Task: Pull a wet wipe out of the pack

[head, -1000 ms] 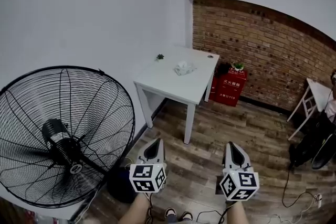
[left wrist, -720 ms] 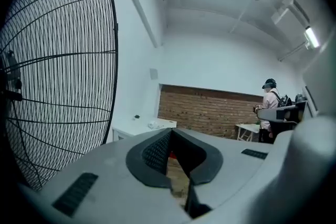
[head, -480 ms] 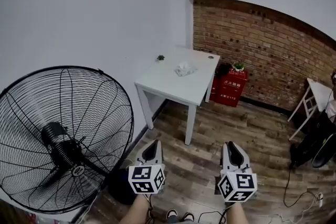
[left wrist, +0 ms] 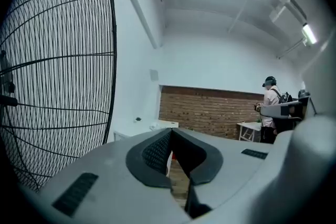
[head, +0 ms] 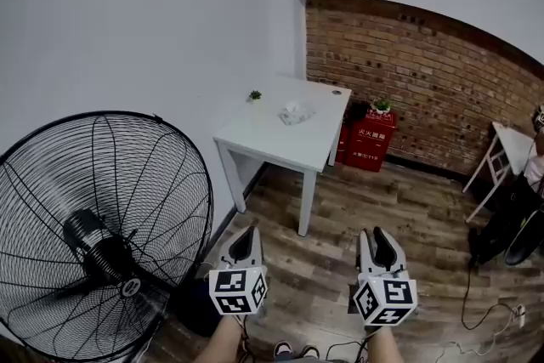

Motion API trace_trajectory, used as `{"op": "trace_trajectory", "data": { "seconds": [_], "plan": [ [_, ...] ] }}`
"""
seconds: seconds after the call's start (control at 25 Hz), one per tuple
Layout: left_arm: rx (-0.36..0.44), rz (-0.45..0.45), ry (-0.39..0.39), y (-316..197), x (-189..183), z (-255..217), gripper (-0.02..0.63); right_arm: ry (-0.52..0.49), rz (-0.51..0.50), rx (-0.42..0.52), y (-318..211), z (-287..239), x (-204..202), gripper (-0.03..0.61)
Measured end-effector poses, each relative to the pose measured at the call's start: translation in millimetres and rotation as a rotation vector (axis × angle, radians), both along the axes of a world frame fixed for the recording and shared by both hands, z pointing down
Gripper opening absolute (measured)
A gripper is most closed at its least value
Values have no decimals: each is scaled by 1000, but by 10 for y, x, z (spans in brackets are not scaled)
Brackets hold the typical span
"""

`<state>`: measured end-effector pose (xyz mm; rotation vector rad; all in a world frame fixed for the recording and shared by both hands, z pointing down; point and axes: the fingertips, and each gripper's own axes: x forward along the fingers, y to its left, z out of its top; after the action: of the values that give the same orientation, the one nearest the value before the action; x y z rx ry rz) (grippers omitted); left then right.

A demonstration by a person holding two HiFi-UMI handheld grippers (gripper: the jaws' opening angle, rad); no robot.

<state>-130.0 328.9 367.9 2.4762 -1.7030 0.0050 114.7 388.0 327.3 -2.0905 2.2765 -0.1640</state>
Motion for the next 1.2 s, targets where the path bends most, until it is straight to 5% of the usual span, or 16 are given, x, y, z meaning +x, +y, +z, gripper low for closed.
{"op": "trace_trajectory", "data": {
  "seconds": [0.56, 1.2],
  "plan": [
    [-12, 16, -4, -359, -1, 133, 0, -14, 21, -13, -334, 131, 68, 103],
    [-28, -90, 20, -1849, 491, 13, 0, -30, -72, -20, -1997, 49, 707, 117]
  ]
}}
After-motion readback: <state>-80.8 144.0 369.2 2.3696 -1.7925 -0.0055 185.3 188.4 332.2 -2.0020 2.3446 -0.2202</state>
